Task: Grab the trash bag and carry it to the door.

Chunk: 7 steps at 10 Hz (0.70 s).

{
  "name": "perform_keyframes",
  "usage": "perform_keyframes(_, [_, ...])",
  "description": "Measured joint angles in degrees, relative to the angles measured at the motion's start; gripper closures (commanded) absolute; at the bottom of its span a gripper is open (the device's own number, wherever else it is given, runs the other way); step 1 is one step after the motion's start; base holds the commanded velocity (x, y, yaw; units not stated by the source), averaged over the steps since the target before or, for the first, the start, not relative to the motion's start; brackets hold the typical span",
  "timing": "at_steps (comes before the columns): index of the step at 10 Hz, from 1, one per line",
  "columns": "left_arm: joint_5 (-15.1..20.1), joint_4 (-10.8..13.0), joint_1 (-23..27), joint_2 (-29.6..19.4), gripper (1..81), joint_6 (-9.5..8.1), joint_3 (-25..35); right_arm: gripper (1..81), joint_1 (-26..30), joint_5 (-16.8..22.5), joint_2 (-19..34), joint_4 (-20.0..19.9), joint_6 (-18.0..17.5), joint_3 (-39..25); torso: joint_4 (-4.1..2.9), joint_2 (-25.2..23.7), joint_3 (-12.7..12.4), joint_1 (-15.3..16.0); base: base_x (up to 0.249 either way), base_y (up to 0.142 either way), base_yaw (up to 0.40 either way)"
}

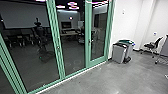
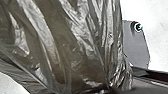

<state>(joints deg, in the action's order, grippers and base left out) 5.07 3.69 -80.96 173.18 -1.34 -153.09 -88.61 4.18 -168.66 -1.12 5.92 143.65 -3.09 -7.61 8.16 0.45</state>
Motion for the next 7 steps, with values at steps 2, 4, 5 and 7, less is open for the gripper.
perform_keyframes(2, [0.0, 0.0, 0.0, 0.1, 81.1, 0.0, 0.0, 1.0, -0.1, -0.1, -0.1, 0.0, 0.0, 0.0, 0.0, 0.0, 0.0, 0.0, 0.178, 0.0, 0.0])
perform_keyframes(4, [0.0, 0.0, 0.0, 0.2, 81.1, 0.0, 0.0, 1.0, -0.2, -0.1, -0.1, 0.0, 0.0, 0.2, 0.0, 0.0, 0.0, 0.0, 0.178, 0.0, 0.0])
perform_keyframes(5, [0.0, 0.0, 0.0, 0.2, 81.1, 0.0, -0.1, 1.0, -0.1, -0.1, -0.1, 0.0, 0.0, 0.5, 0.0, 0.0, 0.0, 0.0, 0.178, 0.0, 0.0])
perform_keyframes(7, [0.0, 0.0, 0.0, 0.3, 81.1, 0.0, -0.1, 1.0, -0.1, -0.1, -0.1, -0.1, 0.0, 0.8, 0.0, 0.0, 0.0, 0.0, 0.177, 0.0, 0.0])
